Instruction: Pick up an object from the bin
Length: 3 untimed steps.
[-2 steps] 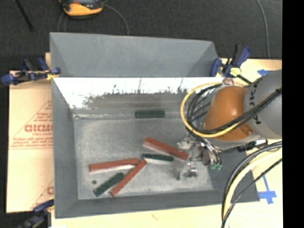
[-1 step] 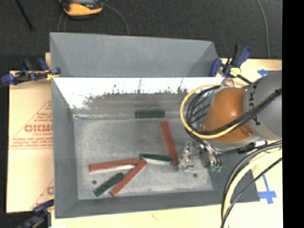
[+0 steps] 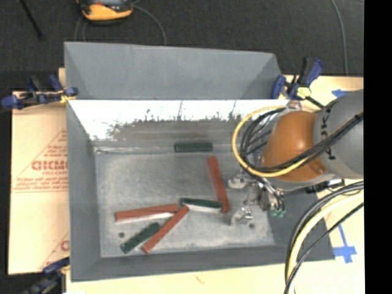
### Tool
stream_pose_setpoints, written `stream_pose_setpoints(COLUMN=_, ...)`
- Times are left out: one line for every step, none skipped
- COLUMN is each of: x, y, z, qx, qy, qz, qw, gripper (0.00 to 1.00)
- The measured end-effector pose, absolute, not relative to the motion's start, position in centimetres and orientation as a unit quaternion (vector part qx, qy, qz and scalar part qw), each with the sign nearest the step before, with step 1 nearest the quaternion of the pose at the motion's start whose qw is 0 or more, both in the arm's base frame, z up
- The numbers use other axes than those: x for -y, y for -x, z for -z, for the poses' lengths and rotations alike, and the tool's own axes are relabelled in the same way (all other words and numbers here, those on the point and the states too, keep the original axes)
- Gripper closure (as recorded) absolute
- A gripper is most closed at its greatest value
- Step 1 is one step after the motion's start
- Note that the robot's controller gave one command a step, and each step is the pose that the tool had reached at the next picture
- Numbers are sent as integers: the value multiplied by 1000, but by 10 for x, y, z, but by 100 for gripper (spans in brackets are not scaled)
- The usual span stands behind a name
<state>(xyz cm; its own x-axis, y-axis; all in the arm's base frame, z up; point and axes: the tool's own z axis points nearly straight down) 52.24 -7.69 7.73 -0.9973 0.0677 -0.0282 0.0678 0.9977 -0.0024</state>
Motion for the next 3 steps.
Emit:
stream_pose_setpoints(x=77, y=-522, z=-77, qx=-999, qy=-33, qz=2, qw=14, gripper=0)
stream_pose_setpoints(x=17, y=-549, z=-79, qx=-1000, qy=-6, qz=2, qw=3, gripper=100)
stream_pose_setpoints(x=17, y=-549, z=-79, qx=-1000, qy=-6, qz=2, qw=3, gripper=100)
